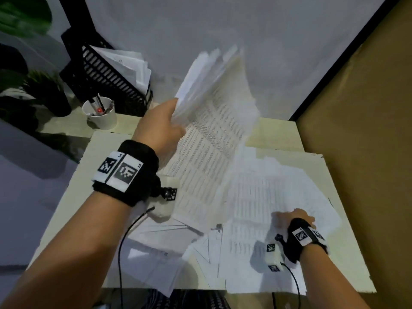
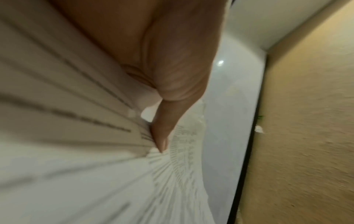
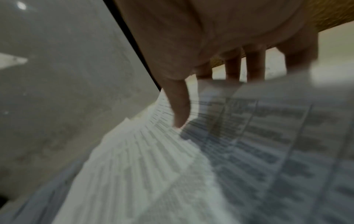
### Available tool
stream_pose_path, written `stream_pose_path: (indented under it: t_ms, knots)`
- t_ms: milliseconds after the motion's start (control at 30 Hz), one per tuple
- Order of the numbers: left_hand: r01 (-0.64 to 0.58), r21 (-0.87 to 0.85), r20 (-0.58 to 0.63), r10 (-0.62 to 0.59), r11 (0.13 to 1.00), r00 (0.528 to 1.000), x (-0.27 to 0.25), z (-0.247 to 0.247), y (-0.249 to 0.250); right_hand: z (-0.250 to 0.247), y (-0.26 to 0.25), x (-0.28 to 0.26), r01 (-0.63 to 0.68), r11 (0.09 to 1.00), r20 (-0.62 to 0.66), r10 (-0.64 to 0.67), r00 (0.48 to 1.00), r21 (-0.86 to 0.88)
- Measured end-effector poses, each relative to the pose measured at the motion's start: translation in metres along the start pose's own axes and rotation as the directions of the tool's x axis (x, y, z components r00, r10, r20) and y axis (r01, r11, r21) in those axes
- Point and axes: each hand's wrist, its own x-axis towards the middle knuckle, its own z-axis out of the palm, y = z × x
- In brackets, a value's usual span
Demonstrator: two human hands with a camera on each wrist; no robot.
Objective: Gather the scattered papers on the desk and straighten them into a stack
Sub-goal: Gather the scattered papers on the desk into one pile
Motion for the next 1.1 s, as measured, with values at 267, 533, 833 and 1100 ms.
stream_pose_path:
  t_ms: [267,533,833,1100]
  knots:
    - [0.388,-0.259,0.169,-0.354,0.885,0.920,-0.038,0.081,-0.136,0.036,0.016,0.000,0.075,0.997,-0.023,-0.075,0.997,0.015]
    - [0.622,-0.195,0.089,-0.618,0.758,0.781,-0.057,0.111,-0.191,0.039,0.009,-0.006,0.098,0.990,-0.058,-0.092,0.994,0.105]
    - [0.640,-0.133,0.158,-0.622,0.757,0.767,-0.057,0.115,-0.197,-0.005,-0.004,-0.018,0.286,0.953,-0.124,-0.273,0.954,0.098]
    - [0.632,-0.079,0.138,-0.619,0.771,0.773,-0.060,0.115,-0.189,-0.071,-0.041,-0.074,0.570,0.792,-0.426,-0.603,0.674,-0.218]
